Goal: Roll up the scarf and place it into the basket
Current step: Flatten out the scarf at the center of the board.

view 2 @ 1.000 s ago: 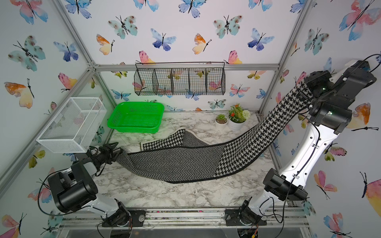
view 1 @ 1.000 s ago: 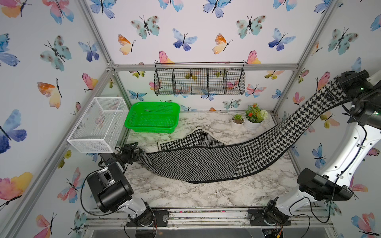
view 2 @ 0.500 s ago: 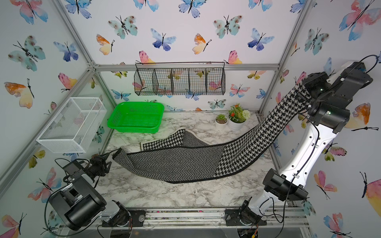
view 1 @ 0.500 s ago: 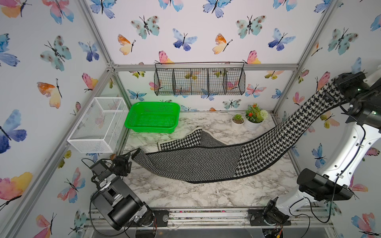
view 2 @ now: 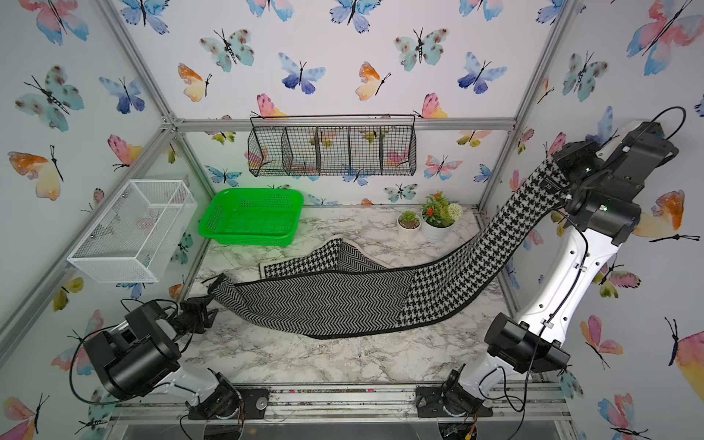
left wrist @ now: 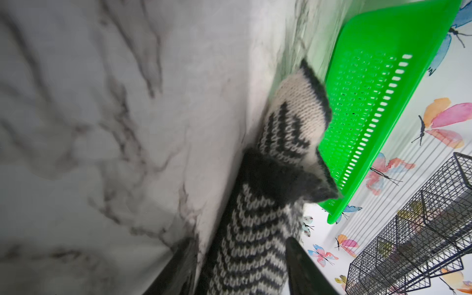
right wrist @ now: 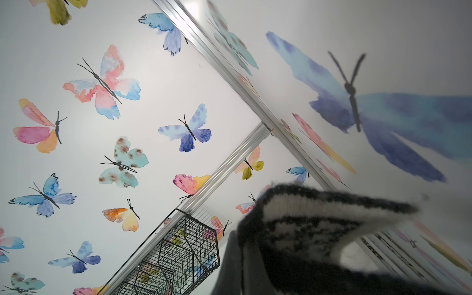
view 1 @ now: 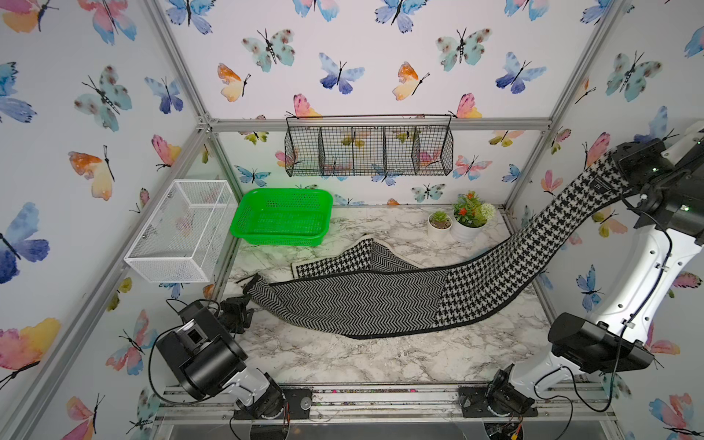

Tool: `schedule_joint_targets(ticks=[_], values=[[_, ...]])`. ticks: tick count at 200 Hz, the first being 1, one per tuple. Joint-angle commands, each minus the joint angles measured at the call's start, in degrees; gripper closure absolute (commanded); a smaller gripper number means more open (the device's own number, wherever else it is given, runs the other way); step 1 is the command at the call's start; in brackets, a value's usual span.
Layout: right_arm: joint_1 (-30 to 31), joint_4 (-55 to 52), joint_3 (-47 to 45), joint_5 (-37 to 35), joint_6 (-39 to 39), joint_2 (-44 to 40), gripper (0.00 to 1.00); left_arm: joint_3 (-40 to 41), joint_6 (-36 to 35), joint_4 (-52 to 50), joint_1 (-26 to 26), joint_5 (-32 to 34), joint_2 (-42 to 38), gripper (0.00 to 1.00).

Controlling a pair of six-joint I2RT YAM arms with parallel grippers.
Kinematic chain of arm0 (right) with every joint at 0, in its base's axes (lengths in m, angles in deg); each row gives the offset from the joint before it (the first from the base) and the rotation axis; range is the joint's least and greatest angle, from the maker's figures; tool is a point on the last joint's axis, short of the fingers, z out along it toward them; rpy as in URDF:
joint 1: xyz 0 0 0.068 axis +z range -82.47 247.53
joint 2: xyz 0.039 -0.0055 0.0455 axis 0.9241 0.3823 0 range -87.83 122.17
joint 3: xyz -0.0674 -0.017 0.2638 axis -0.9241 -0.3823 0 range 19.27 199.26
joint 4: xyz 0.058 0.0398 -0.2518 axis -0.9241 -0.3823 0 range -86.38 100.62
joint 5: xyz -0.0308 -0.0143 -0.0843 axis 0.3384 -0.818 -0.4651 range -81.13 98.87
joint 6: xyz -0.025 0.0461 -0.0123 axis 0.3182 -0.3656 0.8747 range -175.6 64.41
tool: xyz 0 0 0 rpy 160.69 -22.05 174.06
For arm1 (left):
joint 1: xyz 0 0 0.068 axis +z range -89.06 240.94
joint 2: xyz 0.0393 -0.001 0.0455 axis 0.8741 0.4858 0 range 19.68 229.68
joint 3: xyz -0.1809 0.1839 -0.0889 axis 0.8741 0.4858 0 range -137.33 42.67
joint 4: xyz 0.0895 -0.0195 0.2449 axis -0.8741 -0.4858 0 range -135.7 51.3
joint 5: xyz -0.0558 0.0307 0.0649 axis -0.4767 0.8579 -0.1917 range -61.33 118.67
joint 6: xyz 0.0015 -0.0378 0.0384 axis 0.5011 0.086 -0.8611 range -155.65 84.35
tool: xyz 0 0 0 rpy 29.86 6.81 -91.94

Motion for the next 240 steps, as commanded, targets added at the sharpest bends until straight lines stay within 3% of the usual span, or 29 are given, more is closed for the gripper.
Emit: schedule_joint_targets(ticks=[1,33,62,145,205,240], values=[[0.5,2.3,0.0,0.9,0.5,-1.8,0.99,-1.7,-0.7,0.0,-1.5,2.2,-1.1,0.44],[0.7,2.4,0.2,1.0,0.5,-1.7,0.99,-2.1,-0.4,0.1,-2.6,3.0,1.4,0.45],[0.8,2.4,0.1,1.1,0.5,-1.7,0.99,-1.8,-0.3,0.3,-2.9,3.8,1.6,0.58],[1.1,2.4,-0.3,1.2,0.8,-1.8,0.99,-2.0,-0.2,-0.1,-4.5,4.9,1.5,0.81],[1.2,2.6,-0.4,1.2,1.0,-1.4,0.99,-2.8,-1.7,-3.9,-4.6,4.8,-0.1,0.75],[1.2,2.6,-0.5,1.2,1.0,-1.3,0.97,-2.8,-2.0,-5.3,-4.5,4.8,-2.1,0.78]])
